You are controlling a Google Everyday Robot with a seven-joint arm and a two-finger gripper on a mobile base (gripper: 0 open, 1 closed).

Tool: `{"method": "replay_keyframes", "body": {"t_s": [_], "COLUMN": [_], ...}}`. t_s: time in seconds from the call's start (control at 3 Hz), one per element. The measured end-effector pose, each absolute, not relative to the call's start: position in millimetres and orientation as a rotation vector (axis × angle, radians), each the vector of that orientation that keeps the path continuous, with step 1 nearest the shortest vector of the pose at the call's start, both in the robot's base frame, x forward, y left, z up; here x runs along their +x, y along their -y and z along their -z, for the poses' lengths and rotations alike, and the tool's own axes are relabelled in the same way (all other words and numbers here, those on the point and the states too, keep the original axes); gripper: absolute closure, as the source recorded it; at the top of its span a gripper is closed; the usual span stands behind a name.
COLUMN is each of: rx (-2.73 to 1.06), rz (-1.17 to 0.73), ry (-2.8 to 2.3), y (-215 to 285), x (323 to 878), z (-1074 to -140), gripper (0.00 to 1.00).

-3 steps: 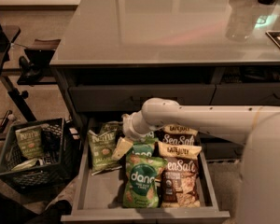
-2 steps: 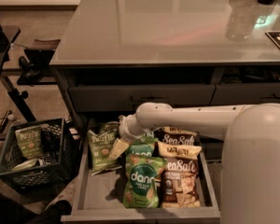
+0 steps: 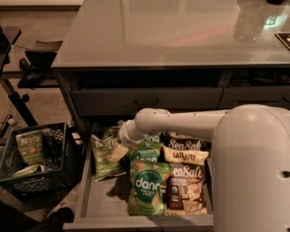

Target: Pick green jalapeno chip bag from middle drawer and place on counter

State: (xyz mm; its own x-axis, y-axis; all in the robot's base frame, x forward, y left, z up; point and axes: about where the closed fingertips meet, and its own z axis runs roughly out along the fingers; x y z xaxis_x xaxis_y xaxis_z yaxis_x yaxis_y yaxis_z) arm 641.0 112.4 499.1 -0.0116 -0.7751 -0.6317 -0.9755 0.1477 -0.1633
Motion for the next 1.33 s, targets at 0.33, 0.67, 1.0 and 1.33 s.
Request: {"method": "replay_keyframes", "body": {"t_s": [0.33, 0.67, 1.0, 1.33], "rx": [-1.683, -1.701, -1.727, -1.765], "rz": [-0.435, -0.443, -0.455, -0.478], "ry": [-1.811, -1.796, -1.788, -1.81], "y": [-122, -130, -137, -145], "x": [650, 661, 671, 677], "z": [-491, -483, -471, -449], "gripper": [0.1, 0.1, 0.13, 0.12]}}
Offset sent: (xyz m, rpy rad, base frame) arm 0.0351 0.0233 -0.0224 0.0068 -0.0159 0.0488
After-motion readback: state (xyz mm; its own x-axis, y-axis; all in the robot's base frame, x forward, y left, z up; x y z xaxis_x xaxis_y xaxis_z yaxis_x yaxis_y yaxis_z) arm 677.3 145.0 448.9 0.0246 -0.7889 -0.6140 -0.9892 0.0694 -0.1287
